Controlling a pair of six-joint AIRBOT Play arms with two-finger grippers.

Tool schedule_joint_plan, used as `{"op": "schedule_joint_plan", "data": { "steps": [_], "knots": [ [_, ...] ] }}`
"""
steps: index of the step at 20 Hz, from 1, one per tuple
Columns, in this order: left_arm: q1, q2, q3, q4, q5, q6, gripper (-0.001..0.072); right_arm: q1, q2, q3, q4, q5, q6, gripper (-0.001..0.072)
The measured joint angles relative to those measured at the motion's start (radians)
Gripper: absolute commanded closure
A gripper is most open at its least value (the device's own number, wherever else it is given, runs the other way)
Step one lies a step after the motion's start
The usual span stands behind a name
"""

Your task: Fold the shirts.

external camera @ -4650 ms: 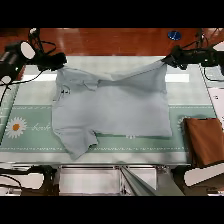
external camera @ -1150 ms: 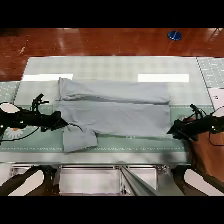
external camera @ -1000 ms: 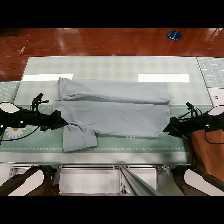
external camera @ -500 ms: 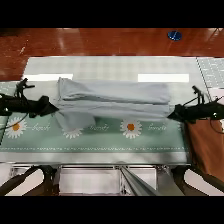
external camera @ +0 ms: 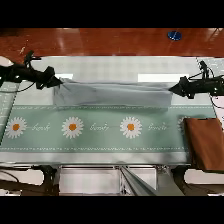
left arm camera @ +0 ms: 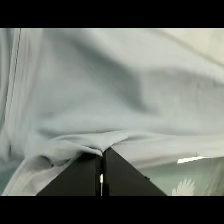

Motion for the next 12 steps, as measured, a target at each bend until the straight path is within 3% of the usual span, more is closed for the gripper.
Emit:
{"op": "schedule_joint_plan", "data": {
  "steps": [1,2,3,8,12],
  "knots": [
    [-0.011,-0.055,0.055,0.0,-0.003,-0.014,0.0582,0.0,-0.042,0.032,0.019,-0.008,-0.003,0.0577],
    [-0.022,-0.099,0.1,0.0,-0.005,-0.022,0.0267,0.0,-0.079,0.057,0.038,-0.019,-0.005,0.0314],
    [-0.034,-0.142,0.138,0.004,-0.008,-0.032,0.0199,0.0,-0.11,0.076,0.05,-0.038,-0.007,0.0291],
    [-0.048,-0.23,0.258,0.03,-0.058,-0.047,0.02,-0.034,-0.166,0.141,0.087,-0.058,-0.009,0.0292],
    [0.017,-0.156,0.323,0.149,-0.126,-0.066,0.02,-0.115,-0.138,0.158,-0.002,-0.008,0.042,0.0292]
  ]
}}
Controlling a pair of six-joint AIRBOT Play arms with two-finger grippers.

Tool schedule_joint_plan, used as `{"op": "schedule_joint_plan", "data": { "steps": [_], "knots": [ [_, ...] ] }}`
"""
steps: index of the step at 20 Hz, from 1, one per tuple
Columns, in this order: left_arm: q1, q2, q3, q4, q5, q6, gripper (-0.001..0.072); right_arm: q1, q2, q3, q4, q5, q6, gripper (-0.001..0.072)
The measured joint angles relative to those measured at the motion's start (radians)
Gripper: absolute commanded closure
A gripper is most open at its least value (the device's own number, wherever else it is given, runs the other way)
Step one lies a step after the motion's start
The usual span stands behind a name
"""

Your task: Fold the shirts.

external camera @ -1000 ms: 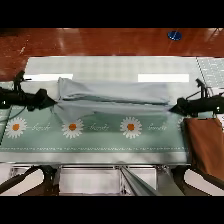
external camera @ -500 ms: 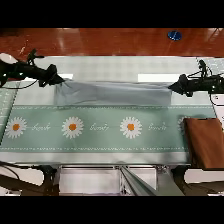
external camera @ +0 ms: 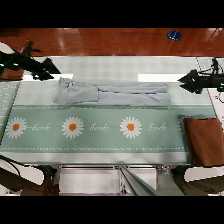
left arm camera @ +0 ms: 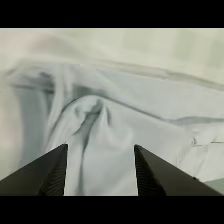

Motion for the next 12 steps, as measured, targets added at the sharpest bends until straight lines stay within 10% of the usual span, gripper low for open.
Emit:
{"op": "schedule_joint_plan", "data": {
  "steps": [10,12],
  "knots": [
    [-0.147,0.473,-0.339,0.066,0.237,0.013,0.02,0.119,-0.094,-0.04,-0.084,0.024,0.07,0.0315],
    [-0.204,0.505,-0.387,0.068,0.267,0.017,0.0202,0.166,-0.113,-0.04,-0.063,0.016,0.07,0.0575]
  ]
}}
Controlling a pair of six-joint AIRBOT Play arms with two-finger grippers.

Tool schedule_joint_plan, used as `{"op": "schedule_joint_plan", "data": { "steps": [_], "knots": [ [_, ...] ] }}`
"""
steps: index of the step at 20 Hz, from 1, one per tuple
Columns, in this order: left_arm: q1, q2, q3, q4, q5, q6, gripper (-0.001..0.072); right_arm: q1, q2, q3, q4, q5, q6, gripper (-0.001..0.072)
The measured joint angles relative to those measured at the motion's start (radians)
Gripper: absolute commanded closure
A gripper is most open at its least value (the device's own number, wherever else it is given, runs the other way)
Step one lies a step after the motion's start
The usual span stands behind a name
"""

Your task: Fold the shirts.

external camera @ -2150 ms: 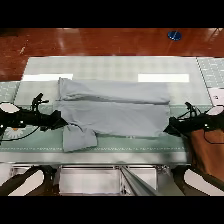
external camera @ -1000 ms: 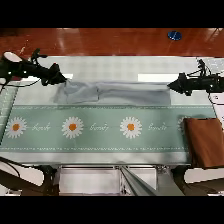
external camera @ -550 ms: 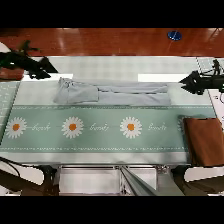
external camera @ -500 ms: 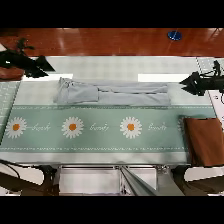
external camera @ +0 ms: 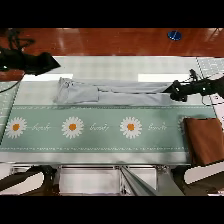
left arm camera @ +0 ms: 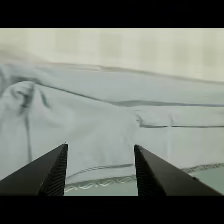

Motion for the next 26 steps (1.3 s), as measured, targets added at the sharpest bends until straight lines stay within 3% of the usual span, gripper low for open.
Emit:
{"op": "schedule_joint_plan", "data": {
  "steps": [1,2,3,4,9,14,19,26],
  "knots": [
    [-0.025,0.003,-0.015,0.003,-0.001,0.0,0.0218,0.019,-0.006,0.002,0.003,-0.002,-0.001,0.0694],
    [-0.051,0.004,-0.025,0.002,0.005,0.0,0.0382,0.037,-0.008,0.007,0.021,0.001,-0.005,0.0695],
    [-0.074,0.003,-0.032,0.001,0.013,0.0,0.0649,0.05,-0.008,0.011,0.035,0.006,-0.012,0.0695],
    [-0.097,-0.001,-0.038,0.002,0.012,0.002,0.0684,0.06,0.0,0.014,0.04,0.02,-0.018,0.0695],
    [-0.198,-0.019,-0.049,-0.015,0.02,0.005,0.0684,0.08,0.202,-0.008,-0.041,0.071,-0.028,0.0695],
    [-0.365,-0.082,-0.05,-0.107,0.09,0.006,0.0684,0.116,0.629,-0.179,-0.135,0.104,-0.015,0.0695],
    [-0.59,-0.229,-0.016,-0.183,0.172,-0.034,0.0684,0.162,1.027,-0.313,-0.156,0.138,0.074,0.0695],
    [-0.853,-0.464,0.089,-0.293,0.204,-0.064,0.0684,0.173,1.237,-0.347,-0.116,0.201,0.15,0.0695]
  ]
}}
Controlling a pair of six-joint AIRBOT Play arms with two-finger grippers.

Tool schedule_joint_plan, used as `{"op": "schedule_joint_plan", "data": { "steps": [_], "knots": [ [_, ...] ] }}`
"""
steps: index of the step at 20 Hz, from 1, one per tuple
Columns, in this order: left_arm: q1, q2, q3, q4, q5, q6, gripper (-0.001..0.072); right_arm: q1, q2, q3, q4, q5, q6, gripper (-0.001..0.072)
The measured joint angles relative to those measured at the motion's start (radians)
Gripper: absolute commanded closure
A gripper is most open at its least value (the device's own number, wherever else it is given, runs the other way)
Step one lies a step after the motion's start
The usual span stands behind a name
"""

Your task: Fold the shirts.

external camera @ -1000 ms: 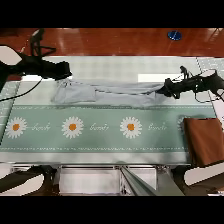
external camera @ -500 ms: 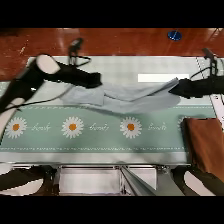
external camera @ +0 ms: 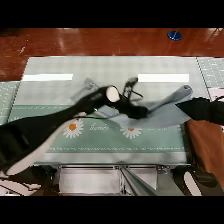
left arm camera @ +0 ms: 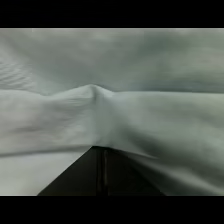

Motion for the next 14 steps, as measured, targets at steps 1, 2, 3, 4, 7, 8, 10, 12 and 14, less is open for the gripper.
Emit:
{"op": "schedule_joint_plan", "data": {
  "steps": [1,2,3,4,7,8,10,12,14],
  "knots": [
    [-0.021,-0.02,0.011,-0.011,-0.006,0.0,0.0684,0.0,0.008,-0.001,0.006,0.002,0.004,0.0695],
    [-0.028,-0.033,0.021,-0.015,-0.01,0.0,0.0684,0.0,0.013,-0.002,0.009,0.005,0.006,0.0695],
    [-0.022,-0.04,0.03,-0.018,-0.013,-0.001,0.0684,0.001,0.017,-0.002,0.012,0.007,0.009,0.0695],
    [-0.003,-0.041,0.037,-0.022,-0.032,0.0,0.0684,0.001,0.02,-0.002,0.014,0.009,0.01,0.0695],
    [0.137,-0.008,0.051,-0.018,-0.103,0.005,0.0684,0.001,0.021,-0.003,0.027,0.014,0.01,0.0695],
    [0.198,0.015,0.053,-0.01,-0.14,0.008,0.0684,0.001,0.013,-0.003,0.039,0.015,0.01,0.0695],
    [0.339,0.082,0.055,0.026,-0.214,0.013,0.0684,0.008,-0.024,-0.003,0.077,0.005,-0.005,0.0695],
    [0.482,0.184,0.055,0.066,-0.274,0.025,0.0684,0.047,-0.093,0.003,0.145,-0.027,-0.037,0.0695],
    [0.594,0.308,0.042,0.077,-0.313,0.04,0.0684,0.126,-0.202,0.032,0.204,-0.076,-0.073,0.0695]
  ]
}}
